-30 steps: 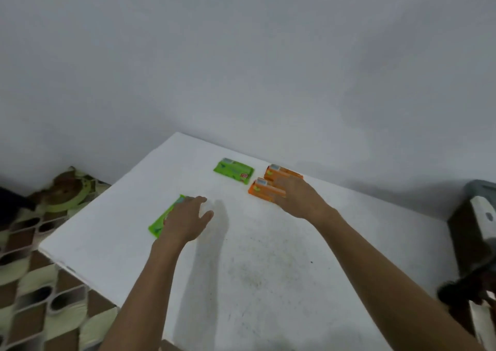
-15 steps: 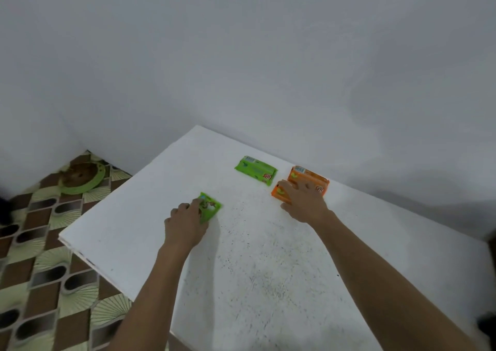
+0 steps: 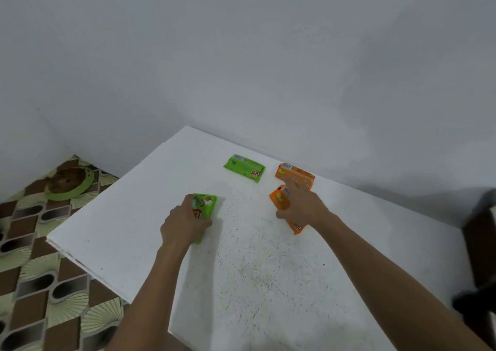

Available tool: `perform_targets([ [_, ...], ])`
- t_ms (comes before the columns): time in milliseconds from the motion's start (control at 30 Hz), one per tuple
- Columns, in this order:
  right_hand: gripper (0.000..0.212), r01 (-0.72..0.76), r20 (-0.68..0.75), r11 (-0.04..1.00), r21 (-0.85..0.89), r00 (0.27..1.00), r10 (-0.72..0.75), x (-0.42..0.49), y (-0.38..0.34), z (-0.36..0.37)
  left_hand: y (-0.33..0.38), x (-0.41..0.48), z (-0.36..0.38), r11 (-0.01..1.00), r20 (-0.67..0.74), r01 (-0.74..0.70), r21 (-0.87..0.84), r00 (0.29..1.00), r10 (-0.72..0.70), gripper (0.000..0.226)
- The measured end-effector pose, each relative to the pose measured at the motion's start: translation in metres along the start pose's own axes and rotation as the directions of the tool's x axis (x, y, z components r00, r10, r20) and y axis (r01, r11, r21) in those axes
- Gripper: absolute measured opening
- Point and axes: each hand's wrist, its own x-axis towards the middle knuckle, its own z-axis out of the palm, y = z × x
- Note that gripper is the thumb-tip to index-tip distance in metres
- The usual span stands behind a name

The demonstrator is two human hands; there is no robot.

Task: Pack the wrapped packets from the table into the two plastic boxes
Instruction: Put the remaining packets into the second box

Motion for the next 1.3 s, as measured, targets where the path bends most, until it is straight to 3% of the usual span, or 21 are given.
perform_targets([
  [67, 0.082, 0.006, -0.052, 0.989, 0.147, 0.999, 0.001, -0.013, 0.006, -0.011, 0.009, -0.007, 0.003, 0.981, 0.019, -0.019, -0.196, 1.000, 0.023, 0.070],
  [133, 0.055, -0.002, -0.093, 0.937, 0.350, 0.995, 0.037, -0.026, 0.014, -0.022, 0.021, -0.015, 0.006, 0.908, 0.062, -0.013, -0.419, 0.997, 0.043, 0.072],
  [233, 0.041, -0.074, -0.081, 0.738, 0.671, 0.982, 0.172, -0.048, 0.027, -0.032, 0.045, -0.031, 0.010, 0.713, 0.176, 0.055, -0.699, 0.980, 0.097, 0.069],
  [367, 0.015, -0.039, -0.132, 0.483, 0.875, 0.940, 0.316, -0.083, 0.054, -0.037, 0.076, -0.052, 0.020, 0.501, 0.318, 0.171, -0.848, 0.921, 0.225, 0.055],
  [533, 0.013, 0.047, -0.184, 0.383, 0.922, 0.926, 0.328, -0.133, 0.087, -0.052, 0.105, -0.074, 0.043, 0.359, 0.386, 0.264, -0.895, 0.862, 0.328, 0.052],
  [800, 0.042, 0.153, -0.214, 0.198, 0.968, 0.918, 0.334, -0.220, 0.145, -0.075, 0.168, -0.139, 0.072, 0.369, 0.445, 0.282, -0.886, 0.743, 0.500, 0.027],
  [933, 0.028, 0.169, -0.219, 0.170, 0.971, 0.912, 0.346, -0.258, 0.176, -0.080, 0.200, -0.174, 0.089, 0.393, 0.437, 0.238, -0.888, 0.706, 0.557, 0.031],
  [1067, 0.026, 0.199, -0.227, 0.113, 0.973, 0.905, 0.359, -0.298, 0.206, -0.083, 0.230, -0.211, 0.111, 0.342, 0.439, 0.287, -0.895, 0.704, 0.559, 0.037],
  [1300, 0.022, 0.224, -0.259, 0.129, 0.966, 0.861, 0.438, -0.361, 0.265, -0.084, 0.273, -0.273, 0.155, 0.301, 0.396, 0.262, -0.917, 0.692, 0.603, 0.024],
])
